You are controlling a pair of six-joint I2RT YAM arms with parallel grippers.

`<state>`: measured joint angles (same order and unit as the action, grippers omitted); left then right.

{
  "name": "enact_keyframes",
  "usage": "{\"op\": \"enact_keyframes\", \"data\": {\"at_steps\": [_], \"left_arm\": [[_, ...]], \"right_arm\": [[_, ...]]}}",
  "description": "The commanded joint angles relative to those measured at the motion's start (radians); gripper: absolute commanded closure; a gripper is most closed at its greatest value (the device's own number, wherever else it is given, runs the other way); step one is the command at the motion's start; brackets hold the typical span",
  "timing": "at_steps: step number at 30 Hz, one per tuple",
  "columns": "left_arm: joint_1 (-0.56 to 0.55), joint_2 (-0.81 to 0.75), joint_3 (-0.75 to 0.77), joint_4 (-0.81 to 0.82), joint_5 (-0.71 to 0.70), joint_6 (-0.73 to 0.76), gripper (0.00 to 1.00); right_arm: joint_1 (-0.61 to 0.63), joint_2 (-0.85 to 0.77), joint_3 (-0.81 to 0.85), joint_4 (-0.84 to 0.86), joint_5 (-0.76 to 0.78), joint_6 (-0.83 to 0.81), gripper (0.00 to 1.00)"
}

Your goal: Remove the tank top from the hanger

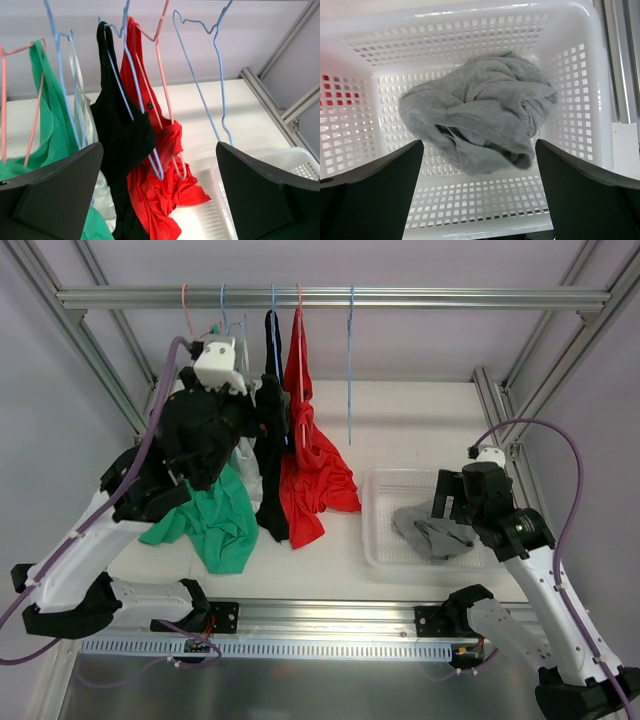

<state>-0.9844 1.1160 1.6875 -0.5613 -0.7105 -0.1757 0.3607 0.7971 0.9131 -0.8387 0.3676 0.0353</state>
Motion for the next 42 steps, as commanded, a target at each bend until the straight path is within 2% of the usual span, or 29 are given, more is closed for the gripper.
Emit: {"op": "enact_keyframes", "data": {"at_steps": [1,3,6,14,18,21,25,29,32,34,42], "left_arm": [[0.061,0.111,0.133,0.005,0.040,0.067,0.01],[0.122,0.201,0.221,-0.006,0.081,0.077,0.01],[0.142,0.323,0.336,-0.011,0.111,0.131,0.02],[0.187,0.534,0.495,-0.014,0.043,0.147,0.21],[0.211,0.562,0.480,-0.012,0.028,0.114,0.28],[0.250,0.564,0.442,-0.011,0.106,0.038,0.31],[0.283,0.602,0.425,-0.011,0.164,0.008,0.39],[0.300,0.633,0.405,-0.011,0.169,-0.008,0.46],[0.309,0.648,0.390,-0.011,0.192,-0.030,0.47],[0.314,0.663,0.397,-0.009,0.201,-0.034,0.52],[0.311,0.637,0.391,-0.011,0.186,-0.025,0.54]], "right_arm": [[-0.008,-0.084,0.059,0.029,0.020,0.061,0.01],[-0.008,-0.140,0.107,0.000,0.007,0.049,0.01],[-0.008,-0.212,0.147,-0.017,-0.050,0.028,0.01],[-0.008,-0.276,0.127,-0.019,-0.200,-0.002,0.00],[-0.006,-0.289,0.122,-0.016,-0.229,0.002,0.01],[-0.006,-0.292,0.125,-0.016,-0.252,-0.002,0.01],[-0.006,-0.297,0.118,0.004,-0.286,0.000,0.00],[-0.006,-0.299,0.110,0.009,-0.297,0.003,0.01],[-0.008,-0.305,0.102,0.010,-0.300,0.002,0.00],[-0.008,-0.308,0.096,0.012,-0.300,0.000,0.01],[-0.006,-0.299,0.079,0.023,-0.311,-0.003,0.00]]}}
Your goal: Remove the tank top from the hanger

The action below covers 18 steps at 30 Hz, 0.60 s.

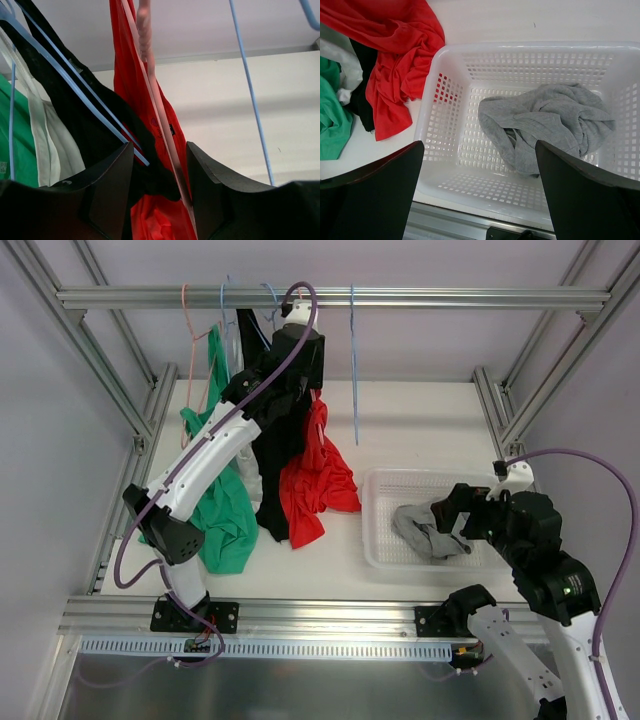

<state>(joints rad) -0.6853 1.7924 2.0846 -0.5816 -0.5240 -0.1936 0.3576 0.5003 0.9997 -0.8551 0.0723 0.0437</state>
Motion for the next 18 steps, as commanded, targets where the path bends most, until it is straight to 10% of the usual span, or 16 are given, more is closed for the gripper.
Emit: {"op": "enact_keyframes", "data": {"at_steps": [1,8,18], "left_arm": [[0.012,-0.060,-0.015,0.009,-0.004,-0.004,0.53],[-0.048,-0.175,-0.072,0.008,-0.085,0.045,0.31],[-0.115,-0.262,-0.069,0.012,-0.028,0.062,0.28]], "right_arm": [[-0.003,0.003,-0.009,0.042,-0.016,-0.013,0.00],[-0.003,0.021,-0.019,0.070,-0.042,-0.011,0.00],[-0.005,0.035,-0.032,0.093,-0.060,-0.008,0.00]]}}
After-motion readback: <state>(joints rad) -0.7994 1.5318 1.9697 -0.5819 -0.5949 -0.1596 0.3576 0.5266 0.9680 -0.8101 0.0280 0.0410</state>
